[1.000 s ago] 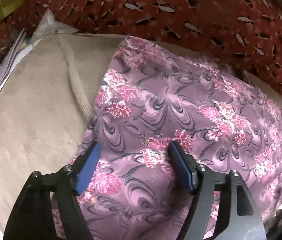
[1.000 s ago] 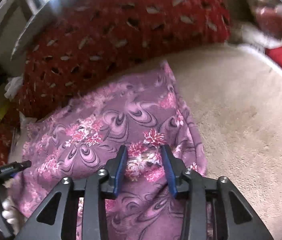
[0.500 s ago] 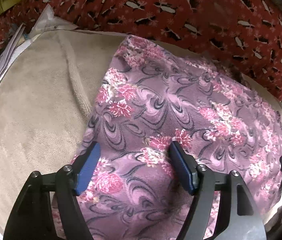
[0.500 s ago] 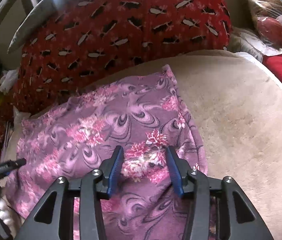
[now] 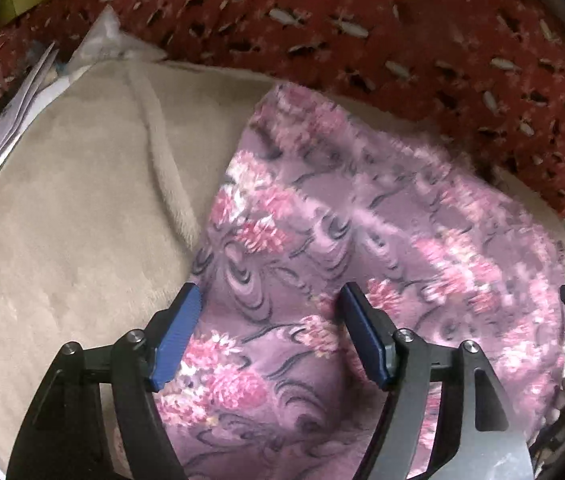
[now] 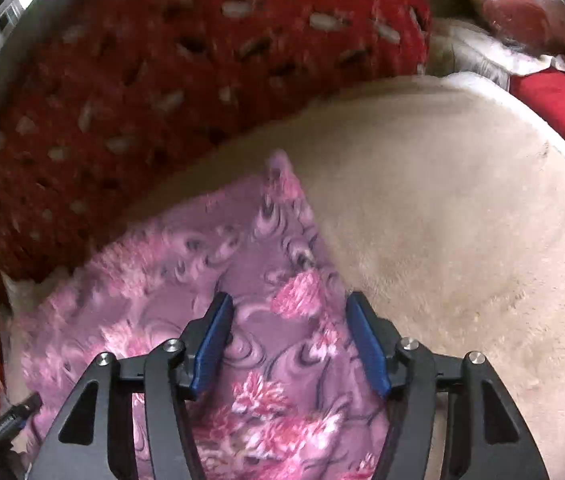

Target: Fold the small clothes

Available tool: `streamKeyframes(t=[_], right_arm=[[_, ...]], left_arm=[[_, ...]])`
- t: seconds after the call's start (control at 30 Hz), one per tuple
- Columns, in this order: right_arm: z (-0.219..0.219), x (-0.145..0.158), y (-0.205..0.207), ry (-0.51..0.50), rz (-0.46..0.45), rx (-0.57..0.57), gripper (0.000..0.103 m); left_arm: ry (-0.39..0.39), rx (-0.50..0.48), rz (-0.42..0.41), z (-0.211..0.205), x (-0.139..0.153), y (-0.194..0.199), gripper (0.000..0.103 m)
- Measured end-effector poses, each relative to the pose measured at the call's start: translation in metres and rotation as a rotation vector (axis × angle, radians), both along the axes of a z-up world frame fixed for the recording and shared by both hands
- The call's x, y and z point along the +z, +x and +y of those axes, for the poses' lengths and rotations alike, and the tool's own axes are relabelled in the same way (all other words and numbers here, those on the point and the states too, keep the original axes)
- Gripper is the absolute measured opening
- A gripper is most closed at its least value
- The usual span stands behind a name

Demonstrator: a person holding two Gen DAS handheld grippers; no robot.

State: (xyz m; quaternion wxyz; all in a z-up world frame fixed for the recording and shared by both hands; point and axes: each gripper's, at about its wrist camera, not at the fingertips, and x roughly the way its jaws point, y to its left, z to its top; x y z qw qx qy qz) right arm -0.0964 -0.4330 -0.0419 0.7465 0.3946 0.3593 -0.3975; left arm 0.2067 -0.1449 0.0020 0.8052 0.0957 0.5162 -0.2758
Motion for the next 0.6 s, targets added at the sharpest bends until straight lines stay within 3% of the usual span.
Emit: streamKeyframes(t=[0.13,0.2,0.27,0.37,0.43,0.5,0.57,0.6], right_arm=[[-0.019,0.009,-0.005,-0.01,-0.034,-0.031,0.063],[-0.029,0.006,-0.001,0.014,-0.027,-0.029,0.057],[-0.037,0.005,0.007,0.038,-0.052,0.015,0.005],[-0.038,0.01,0.009,0.011,-0.088,0.002,0.01],[-0.042,-0.008,0.01,0.088,-0.046,-0.015,0.011],[-0.041,-0.001,0.008,0.064,-0.044,-0.023,0.017],[-0.036,0.013,0.009,0.015,-0.009,-0.01,0.017],[-0.029,0.023,0.008,-0.024,-0.018,0.01,0.017]], left_arm=[[-0.132,0.026,0.103,-0.002,0.015,0.02,0.071],[-0.108,-0.007,0.13,-0.022,0.013,0.034,0.071],[-0.056,-0.024,0.123,-0.039,0.006,0.044,0.071],[0.06,-0.026,0.14,-0.059,-0.019,0.057,0.074],[0.092,-0.059,0.078,-0.068,-0.018,0.052,0.076],[0.135,-0.114,0.065,-0.072,-0.011,0.048,0.075],[0.098,-0.126,0.123,-0.061,-0.001,0.051,0.074],[0.042,-0.111,0.183,-0.048,0.006,0.056,0.074]])
